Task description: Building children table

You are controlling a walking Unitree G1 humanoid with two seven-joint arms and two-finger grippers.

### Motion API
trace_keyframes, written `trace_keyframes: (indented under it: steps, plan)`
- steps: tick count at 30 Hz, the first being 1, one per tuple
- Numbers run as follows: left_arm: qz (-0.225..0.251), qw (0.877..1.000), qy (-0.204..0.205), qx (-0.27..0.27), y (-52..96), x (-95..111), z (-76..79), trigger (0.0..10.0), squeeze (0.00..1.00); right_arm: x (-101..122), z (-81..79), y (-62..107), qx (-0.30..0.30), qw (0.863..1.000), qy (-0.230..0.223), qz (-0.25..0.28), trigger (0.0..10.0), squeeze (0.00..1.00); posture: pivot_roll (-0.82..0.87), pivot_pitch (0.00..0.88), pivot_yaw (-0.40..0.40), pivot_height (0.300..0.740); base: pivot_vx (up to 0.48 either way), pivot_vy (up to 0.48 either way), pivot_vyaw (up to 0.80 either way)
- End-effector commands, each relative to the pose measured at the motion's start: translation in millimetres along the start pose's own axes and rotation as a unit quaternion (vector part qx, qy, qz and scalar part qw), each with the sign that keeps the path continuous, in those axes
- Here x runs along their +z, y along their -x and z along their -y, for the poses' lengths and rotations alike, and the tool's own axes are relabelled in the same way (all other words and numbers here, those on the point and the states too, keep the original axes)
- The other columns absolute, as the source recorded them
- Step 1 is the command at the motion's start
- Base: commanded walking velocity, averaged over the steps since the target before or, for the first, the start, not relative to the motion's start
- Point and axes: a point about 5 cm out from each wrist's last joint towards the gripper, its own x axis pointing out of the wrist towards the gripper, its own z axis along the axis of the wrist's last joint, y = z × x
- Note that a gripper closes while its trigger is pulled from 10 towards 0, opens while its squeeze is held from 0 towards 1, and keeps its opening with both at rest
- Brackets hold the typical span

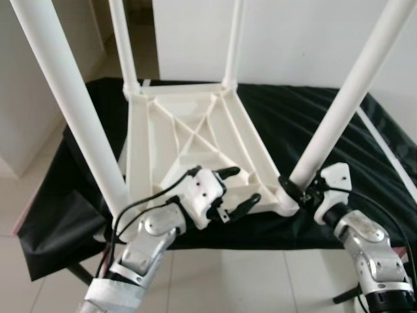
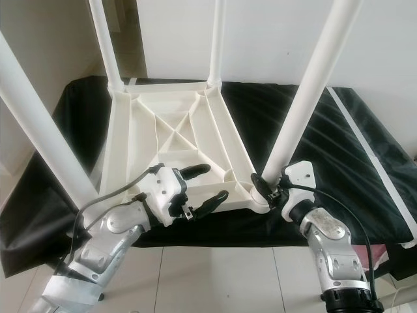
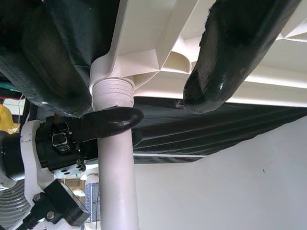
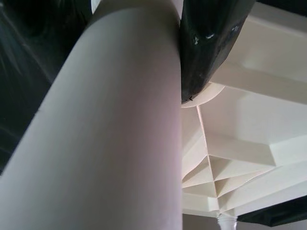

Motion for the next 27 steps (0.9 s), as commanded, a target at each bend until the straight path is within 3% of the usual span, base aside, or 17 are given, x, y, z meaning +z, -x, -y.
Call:
trace_keyframes:
  steps: [1,9,15,19,24,27]
  plan:
    - [0.0,1.0,-0.002,-0.009,-0.4,1.2,1.9,10.0,0.0,-8.0,-3.7,4.5,-0.027,0.999,-0.018,-0.011,10.0,0.0,-0.04,0.0,-0.059,0.74,0.0,0.0,0.0]
    - [0.001,1.0,0.0,0.007,0.7,1.2,-3.5,10.0,0.0,-7.9,-19.2,5.5,-0.077,0.996,-0.049,0.009,10.0,0.0,-0.04,0.0,-0.059,0.74,0.0,0.0,0.0]
    - [0.011,1.0,0.012,0.022,0.3,3.0,-8.7,10.0,0.0,-6.8,-23.6,2.8,-0.167,0.984,-0.059,0.024,10.0,0.0,-0.07,0.0,-0.046,0.74,0.0,0.0,0.0]
    - [0.015,1.0,0.012,0.021,-4.6,3.0,-10.5,10.0,0.0,-16.0,-25.4,4.2,-0.271,0.961,-0.06,-0.005,10.0,0.0,-0.07,0.0,-0.046,0.74,0.0,0.0,0.0]
    - [0.016,1.0,0.008,0.024,-5.9,3.6,-13.6,10.0,0.0,-21.5,-27.8,4.2,-0.31,0.948,-0.069,-0.013,10.0,0.0,-0.07,0.0,-0.046,0.74,0.0,0.0,0.0]
    - [0.016,0.999,0.007,0.028,-5.3,4.2,-15.0,10.0,0.0,-27.6,-31.8,3.8,-0.35,0.933,-0.075,-0.028,10.0,0.0,-0.06,0.0,-0.047,0.74,0.0,0.0,0.0]
